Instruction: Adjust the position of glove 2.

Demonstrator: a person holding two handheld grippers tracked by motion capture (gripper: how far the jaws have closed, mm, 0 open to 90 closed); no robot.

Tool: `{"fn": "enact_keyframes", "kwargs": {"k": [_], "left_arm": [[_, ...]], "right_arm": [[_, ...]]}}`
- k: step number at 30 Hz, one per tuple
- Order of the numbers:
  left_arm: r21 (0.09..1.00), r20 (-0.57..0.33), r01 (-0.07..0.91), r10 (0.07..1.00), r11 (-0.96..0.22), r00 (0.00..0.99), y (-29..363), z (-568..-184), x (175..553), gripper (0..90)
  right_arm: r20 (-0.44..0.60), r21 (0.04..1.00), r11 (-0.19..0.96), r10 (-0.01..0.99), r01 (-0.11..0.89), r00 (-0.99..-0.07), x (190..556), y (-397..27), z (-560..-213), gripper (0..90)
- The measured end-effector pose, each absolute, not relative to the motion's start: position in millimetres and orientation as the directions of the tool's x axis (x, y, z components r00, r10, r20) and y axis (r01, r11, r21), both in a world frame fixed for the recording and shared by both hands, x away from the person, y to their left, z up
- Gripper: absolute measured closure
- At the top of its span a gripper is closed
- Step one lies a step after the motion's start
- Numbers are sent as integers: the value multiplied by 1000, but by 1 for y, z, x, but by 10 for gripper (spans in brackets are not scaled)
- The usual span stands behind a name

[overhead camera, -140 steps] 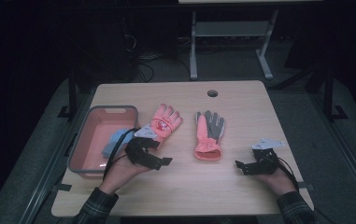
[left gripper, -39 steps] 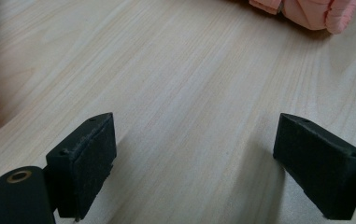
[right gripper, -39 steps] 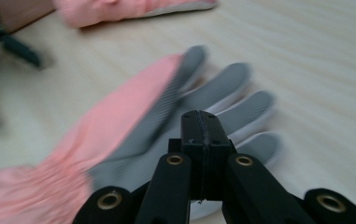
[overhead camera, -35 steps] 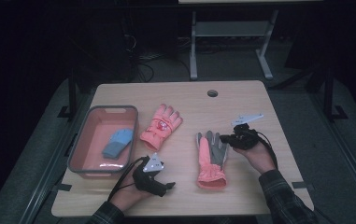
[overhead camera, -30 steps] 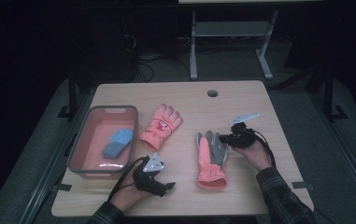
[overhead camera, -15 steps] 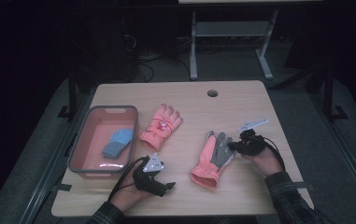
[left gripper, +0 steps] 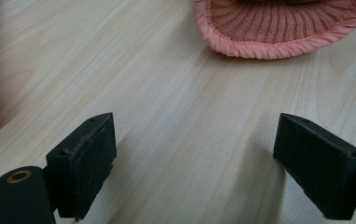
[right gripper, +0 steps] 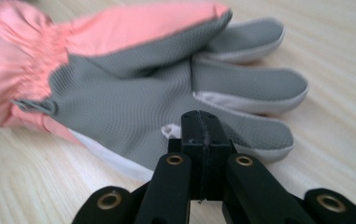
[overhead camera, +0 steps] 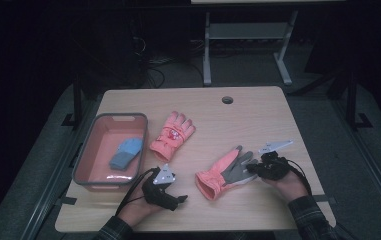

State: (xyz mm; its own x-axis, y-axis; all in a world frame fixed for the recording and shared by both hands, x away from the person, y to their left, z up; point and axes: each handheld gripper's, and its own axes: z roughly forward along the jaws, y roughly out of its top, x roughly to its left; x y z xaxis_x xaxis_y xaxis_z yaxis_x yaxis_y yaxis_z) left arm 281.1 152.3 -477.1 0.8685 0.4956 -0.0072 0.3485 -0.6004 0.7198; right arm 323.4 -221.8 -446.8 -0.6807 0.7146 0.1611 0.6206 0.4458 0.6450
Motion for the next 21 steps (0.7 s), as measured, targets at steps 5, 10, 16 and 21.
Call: {"fn": "enact_keyframes", "kwargs": {"k": [5,10,16,21], "left_arm": [[721,-7,348,495,-599,869,152,-477,281,126],[721,-6,347,495,-599,869,152,-477,281,125],[719,-1,341,489,-606,872,151,-477,283,122],[721,-1,337,486,-605,874,150,-477,283,123]], "right_arm": [[146,697,395,738,598,-659,322,-234,-438,776],[142,717,353,770,601,-622,319,-251,-442,513],[112,707,337,815,622,-568,315,-272,-454,216],[65,719,337,838,608,-542,317,-282,-466,132]]}}
